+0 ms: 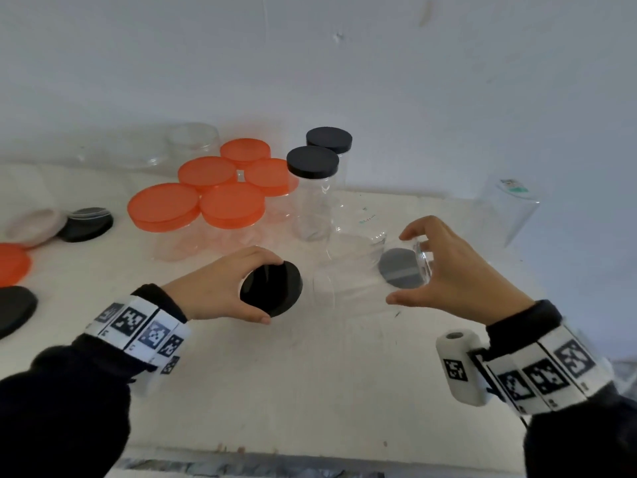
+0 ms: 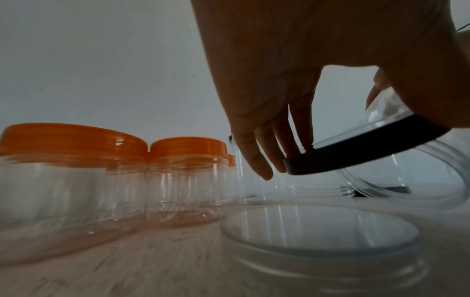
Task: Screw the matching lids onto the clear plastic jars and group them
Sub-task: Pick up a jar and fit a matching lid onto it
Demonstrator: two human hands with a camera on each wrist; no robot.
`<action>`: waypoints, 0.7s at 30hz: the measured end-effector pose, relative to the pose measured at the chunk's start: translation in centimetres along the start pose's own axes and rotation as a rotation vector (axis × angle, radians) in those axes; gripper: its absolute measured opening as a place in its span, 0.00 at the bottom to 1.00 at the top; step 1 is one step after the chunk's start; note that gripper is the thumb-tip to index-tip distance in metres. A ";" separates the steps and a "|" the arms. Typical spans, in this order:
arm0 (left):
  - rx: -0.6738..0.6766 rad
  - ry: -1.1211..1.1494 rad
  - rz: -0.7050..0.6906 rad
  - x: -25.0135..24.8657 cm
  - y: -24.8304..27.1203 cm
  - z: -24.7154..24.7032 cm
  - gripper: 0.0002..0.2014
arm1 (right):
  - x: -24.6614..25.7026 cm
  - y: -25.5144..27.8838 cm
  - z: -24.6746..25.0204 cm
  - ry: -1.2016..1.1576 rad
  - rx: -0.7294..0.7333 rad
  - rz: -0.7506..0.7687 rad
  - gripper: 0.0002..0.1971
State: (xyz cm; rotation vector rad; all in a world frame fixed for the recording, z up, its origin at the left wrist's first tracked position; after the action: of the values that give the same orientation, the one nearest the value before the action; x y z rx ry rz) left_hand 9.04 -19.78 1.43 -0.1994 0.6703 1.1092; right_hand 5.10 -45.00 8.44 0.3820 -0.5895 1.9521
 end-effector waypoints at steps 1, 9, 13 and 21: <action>-0.020 0.012 0.006 0.3 0.2 0.3 0.44 | -0.1 -0.1 -0.2 -0.009 -0.006 0.001 0.36; -0.126 0.095 0.094 2.4 1.0 1.8 0.45 | -1.2 -0.4 -2.3 -0.029 -0.009 -0.009 0.38; -0.142 0.113 0.127 3.2 1.2 1.7 0.46 | -1.8 -0.3 -3.2 -0.041 -0.026 -0.038 0.34; -0.157 0.116 0.124 2.8 1.1 1.8 0.44 | -3.5 -0.1 -4.1 -0.077 -0.064 -0.107 0.33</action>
State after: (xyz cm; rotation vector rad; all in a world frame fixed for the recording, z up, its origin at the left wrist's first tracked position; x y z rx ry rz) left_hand 9.59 -16.29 1.38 -0.3624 0.7067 1.2779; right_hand 6.62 -45.28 3.32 0.4410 -0.6667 1.8184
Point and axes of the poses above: each hand's wrist, its own y-axis away from the middle knuckle, its own z-axis out of the back of the hand, x = y × z, the point moved 8 cm from there along -y, towards the middle knuckle, and after that the axes turned 12 degrees about z, right-handed, at the moved point
